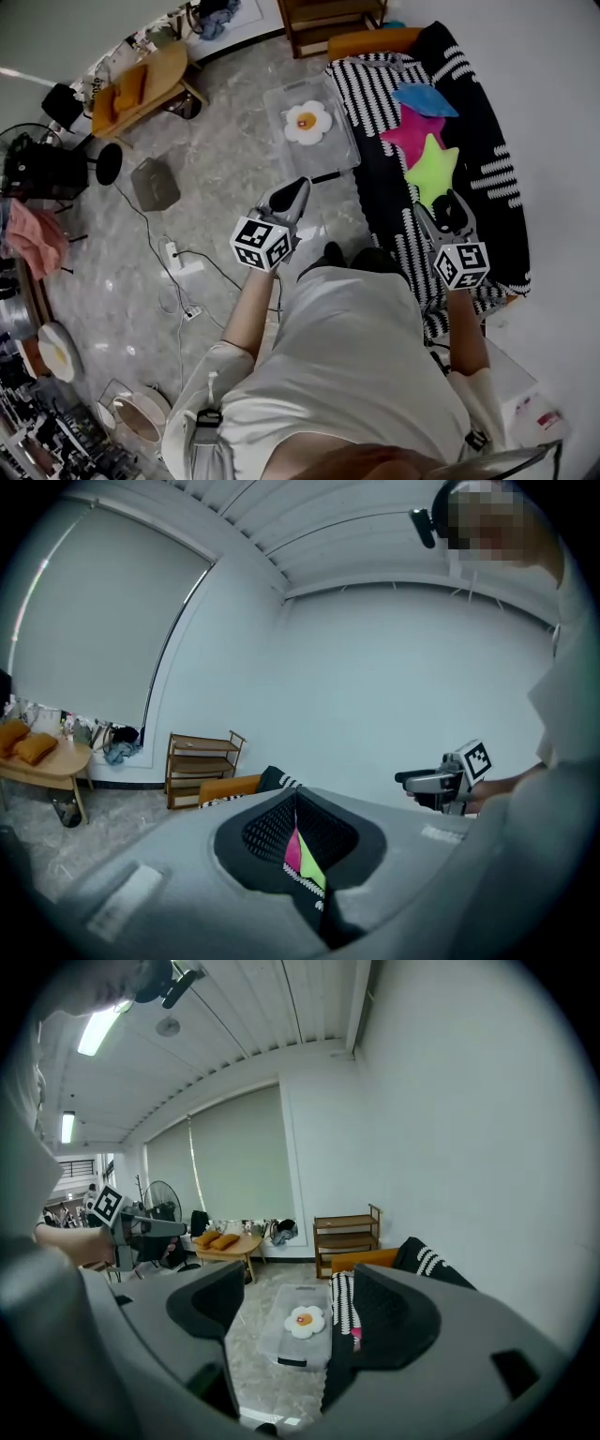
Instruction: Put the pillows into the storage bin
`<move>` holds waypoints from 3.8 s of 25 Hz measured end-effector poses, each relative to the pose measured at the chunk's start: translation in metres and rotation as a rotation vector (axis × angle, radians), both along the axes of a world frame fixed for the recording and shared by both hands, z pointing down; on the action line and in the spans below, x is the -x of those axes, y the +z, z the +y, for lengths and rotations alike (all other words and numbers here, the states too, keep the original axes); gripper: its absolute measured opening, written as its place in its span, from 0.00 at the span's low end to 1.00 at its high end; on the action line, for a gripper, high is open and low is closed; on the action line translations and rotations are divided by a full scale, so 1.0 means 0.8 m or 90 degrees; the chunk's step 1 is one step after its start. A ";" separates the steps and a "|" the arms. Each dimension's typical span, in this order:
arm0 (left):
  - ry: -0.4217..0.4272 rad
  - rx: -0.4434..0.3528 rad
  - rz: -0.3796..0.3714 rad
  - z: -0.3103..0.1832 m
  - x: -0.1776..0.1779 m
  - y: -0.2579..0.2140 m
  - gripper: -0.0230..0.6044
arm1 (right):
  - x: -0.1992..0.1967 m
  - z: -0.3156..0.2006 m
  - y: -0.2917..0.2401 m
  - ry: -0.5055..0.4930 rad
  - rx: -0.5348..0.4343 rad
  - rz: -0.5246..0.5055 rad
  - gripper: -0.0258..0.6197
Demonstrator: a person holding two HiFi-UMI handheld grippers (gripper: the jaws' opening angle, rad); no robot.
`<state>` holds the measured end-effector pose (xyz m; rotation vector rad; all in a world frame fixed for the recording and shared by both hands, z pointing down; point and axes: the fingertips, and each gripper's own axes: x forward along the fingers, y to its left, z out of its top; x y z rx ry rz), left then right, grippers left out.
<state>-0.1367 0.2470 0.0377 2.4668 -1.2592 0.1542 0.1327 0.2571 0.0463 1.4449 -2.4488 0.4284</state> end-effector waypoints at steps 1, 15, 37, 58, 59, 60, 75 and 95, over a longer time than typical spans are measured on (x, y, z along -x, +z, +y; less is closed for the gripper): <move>0.000 0.004 0.002 -0.004 0.000 0.004 0.07 | -0.001 -0.004 0.003 0.001 0.003 0.001 0.59; 0.029 0.055 -0.009 -0.087 -0.057 0.046 0.07 | -0.033 -0.101 0.085 0.013 0.097 0.011 0.66; 0.157 0.210 -0.054 -0.247 -0.263 0.284 0.07 | -0.234 -0.210 0.424 0.110 0.351 0.029 0.68; 0.246 0.290 -0.081 -0.304 -0.389 0.494 0.07 | -0.303 -0.181 0.732 0.209 0.539 0.064 0.73; 0.255 0.294 -0.083 -0.302 -0.390 0.505 0.07 | -0.303 -0.179 0.743 0.208 0.543 0.071 0.73; 0.265 0.299 -0.085 -0.300 -0.390 0.516 0.07 | -0.304 -0.177 0.753 0.209 0.548 0.078 0.73; 0.318 0.317 -0.102 -0.283 -0.368 0.632 0.07 | -0.326 -0.142 0.900 0.285 0.604 0.148 0.75; 0.204 0.336 -0.073 -0.236 -0.276 0.702 0.07 | -0.349 -0.158 0.951 0.450 0.550 0.287 0.63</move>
